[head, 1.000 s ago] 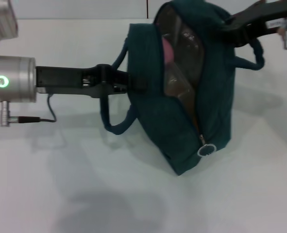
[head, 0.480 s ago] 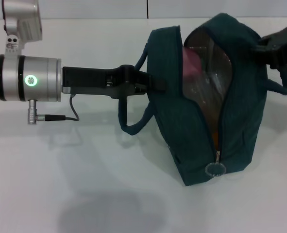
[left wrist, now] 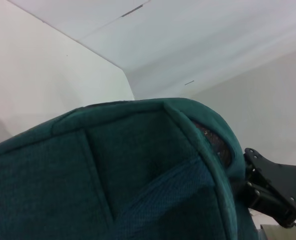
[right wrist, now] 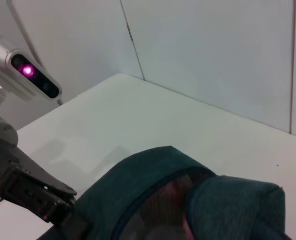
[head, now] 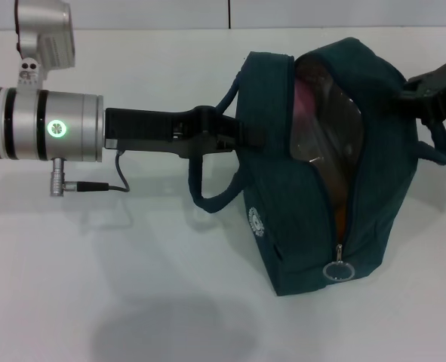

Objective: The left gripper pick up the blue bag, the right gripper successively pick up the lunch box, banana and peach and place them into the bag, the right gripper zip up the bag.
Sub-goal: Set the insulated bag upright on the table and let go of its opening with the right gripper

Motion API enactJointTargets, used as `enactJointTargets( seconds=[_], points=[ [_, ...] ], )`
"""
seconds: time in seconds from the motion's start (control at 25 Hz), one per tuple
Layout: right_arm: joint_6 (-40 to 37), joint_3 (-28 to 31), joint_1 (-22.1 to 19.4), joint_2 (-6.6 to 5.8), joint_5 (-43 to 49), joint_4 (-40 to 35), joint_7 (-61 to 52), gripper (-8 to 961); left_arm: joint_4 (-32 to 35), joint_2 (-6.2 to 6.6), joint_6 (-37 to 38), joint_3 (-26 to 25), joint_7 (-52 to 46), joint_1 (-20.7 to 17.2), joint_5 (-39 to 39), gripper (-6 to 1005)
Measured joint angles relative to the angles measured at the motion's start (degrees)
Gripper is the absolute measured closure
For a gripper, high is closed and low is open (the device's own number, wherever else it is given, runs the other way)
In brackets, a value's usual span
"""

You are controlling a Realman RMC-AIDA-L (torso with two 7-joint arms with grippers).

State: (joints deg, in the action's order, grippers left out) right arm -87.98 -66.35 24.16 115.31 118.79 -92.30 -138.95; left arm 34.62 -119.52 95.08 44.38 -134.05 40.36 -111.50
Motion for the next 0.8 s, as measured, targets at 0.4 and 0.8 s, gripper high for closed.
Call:
enactJointTargets(
  seconds=[0.4, 0.8],
  points=[
    [-0.8, 1.0, 0.0, 0.02, -2.1, 2.1, 6.1, 805, -1.3, 0.0, -1.1, 1.3, 1.3, 0.1, 0.2, 966],
    [-0.9, 1.4, -1.0, 0.07, -4.1, 5.1, 10.1, 653, -1.2, 0.26, -2.4, 1.1, 1.5, 0.2, 0.2, 966]
  ],
)
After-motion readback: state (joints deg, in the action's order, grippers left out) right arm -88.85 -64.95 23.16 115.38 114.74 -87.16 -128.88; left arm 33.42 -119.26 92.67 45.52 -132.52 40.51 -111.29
